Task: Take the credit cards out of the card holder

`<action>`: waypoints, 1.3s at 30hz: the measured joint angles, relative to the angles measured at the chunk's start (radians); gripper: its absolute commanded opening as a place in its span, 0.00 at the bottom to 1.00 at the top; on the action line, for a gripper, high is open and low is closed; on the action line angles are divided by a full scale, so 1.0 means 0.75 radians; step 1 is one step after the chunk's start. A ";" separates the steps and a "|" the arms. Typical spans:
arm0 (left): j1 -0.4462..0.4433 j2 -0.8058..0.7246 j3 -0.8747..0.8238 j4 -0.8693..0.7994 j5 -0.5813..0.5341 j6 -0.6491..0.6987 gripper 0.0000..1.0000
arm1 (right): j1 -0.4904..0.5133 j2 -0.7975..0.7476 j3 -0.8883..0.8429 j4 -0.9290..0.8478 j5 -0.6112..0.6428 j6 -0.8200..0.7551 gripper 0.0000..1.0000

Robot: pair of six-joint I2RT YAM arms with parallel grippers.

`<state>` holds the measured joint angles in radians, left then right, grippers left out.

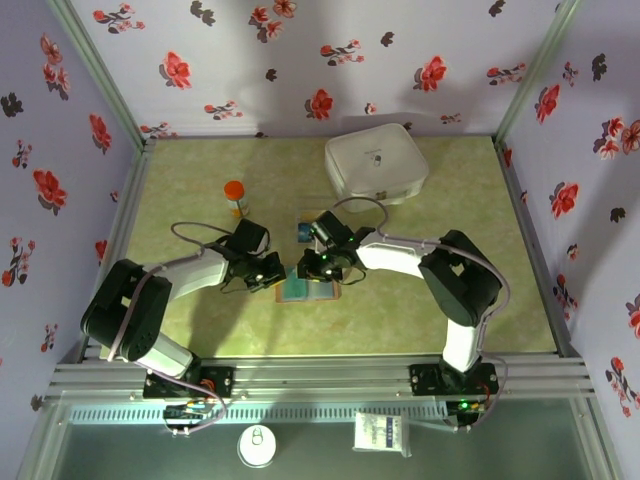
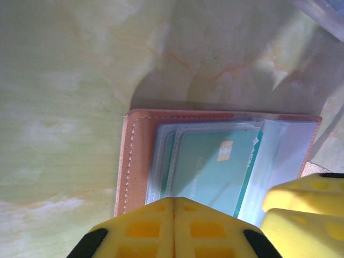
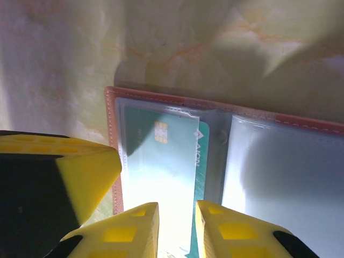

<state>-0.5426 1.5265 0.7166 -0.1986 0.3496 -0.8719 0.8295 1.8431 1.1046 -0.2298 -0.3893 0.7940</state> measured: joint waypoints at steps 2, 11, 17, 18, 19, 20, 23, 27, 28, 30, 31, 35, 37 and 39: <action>0.000 0.006 -0.002 0.012 0.004 0.000 0.07 | 0.003 0.010 0.000 0.002 -0.009 0.004 0.25; 0.003 0.021 -0.025 0.044 0.019 0.009 0.03 | 0.004 0.036 0.000 0.041 -0.032 0.005 0.24; 0.009 0.031 -0.026 0.057 0.030 0.014 0.01 | 0.004 0.050 0.000 0.046 -0.036 0.005 0.24; 0.009 0.031 -0.026 0.060 0.033 0.014 0.01 | 0.004 0.050 0.000 0.045 -0.035 0.004 0.24; 0.009 0.031 -0.026 0.061 0.034 0.014 0.02 | 0.004 0.050 0.000 0.044 -0.035 0.004 0.24; 0.009 0.032 -0.026 0.062 0.034 0.014 0.02 | 0.004 0.050 0.000 0.041 -0.034 0.004 0.24; 0.009 0.032 -0.026 0.065 0.037 0.015 0.02 | 0.004 0.050 0.002 0.025 -0.014 -0.001 0.24; 0.009 0.032 -0.026 0.064 0.038 0.015 0.02 | 0.006 0.050 0.013 -0.009 0.020 -0.012 0.24; 0.009 0.032 -0.026 0.064 0.038 0.016 0.02 | 0.006 0.050 0.016 -0.016 0.026 -0.012 0.24; 0.010 0.032 -0.026 0.064 0.038 0.019 0.02 | 0.006 0.049 0.019 -0.025 0.033 -0.012 0.24; 0.010 0.032 -0.026 0.064 0.038 0.019 0.02 | 0.006 0.049 0.020 -0.031 0.037 -0.012 0.24; 0.010 0.032 -0.026 0.063 0.038 0.020 0.02 | 0.006 0.047 0.024 -0.047 0.051 -0.016 0.24; 0.010 0.032 -0.025 0.061 0.038 0.020 0.02 | 0.006 0.043 0.025 -0.056 0.061 -0.021 0.24; 0.010 0.032 -0.024 0.060 0.038 0.020 0.02 | 0.006 0.037 0.025 -0.066 0.067 -0.023 0.24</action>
<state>-0.5354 1.5501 0.6983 -0.1535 0.3782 -0.8570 0.8341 1.8709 1.1233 -0.2794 -0.3389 0.7769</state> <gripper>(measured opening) 0.051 0.237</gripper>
